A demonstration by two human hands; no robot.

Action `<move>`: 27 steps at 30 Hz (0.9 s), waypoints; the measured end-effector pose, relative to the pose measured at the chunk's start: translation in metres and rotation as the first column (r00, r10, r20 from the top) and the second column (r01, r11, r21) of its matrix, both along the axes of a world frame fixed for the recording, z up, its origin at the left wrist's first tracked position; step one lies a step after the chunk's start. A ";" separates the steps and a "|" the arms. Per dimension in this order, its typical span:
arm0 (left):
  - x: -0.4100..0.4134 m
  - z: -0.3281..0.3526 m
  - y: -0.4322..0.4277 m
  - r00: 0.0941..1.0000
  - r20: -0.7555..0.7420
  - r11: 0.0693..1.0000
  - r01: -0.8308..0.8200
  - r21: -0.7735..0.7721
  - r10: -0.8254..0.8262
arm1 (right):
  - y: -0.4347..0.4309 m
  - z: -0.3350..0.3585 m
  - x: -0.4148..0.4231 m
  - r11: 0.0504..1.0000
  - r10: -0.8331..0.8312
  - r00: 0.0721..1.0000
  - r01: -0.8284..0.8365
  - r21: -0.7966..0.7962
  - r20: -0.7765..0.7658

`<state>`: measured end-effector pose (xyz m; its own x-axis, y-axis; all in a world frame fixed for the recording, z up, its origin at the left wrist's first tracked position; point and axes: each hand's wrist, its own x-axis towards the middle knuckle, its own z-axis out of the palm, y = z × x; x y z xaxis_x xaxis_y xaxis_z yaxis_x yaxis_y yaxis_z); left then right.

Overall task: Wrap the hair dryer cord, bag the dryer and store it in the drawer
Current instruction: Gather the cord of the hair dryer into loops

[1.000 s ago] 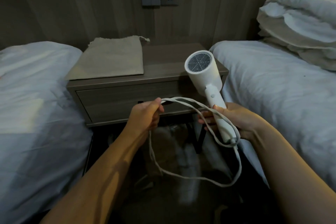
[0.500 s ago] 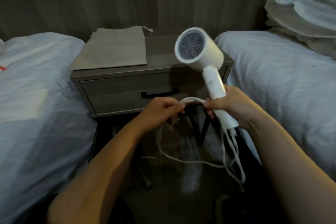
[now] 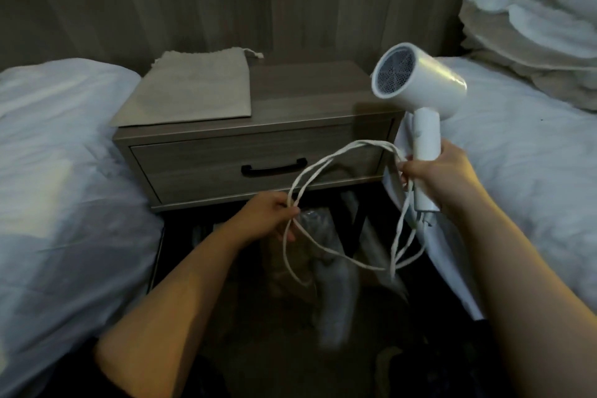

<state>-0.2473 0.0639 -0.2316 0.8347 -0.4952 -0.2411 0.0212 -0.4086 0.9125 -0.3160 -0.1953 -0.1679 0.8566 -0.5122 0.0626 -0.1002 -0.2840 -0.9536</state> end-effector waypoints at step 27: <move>-0.026 0.039 -0.013 0.224 0.906 0.927 -0.029 0.374 -0.359 | 0.047 0.018 -0.010 0.836 0.400 0.907 -0.419 -0.353 -0.129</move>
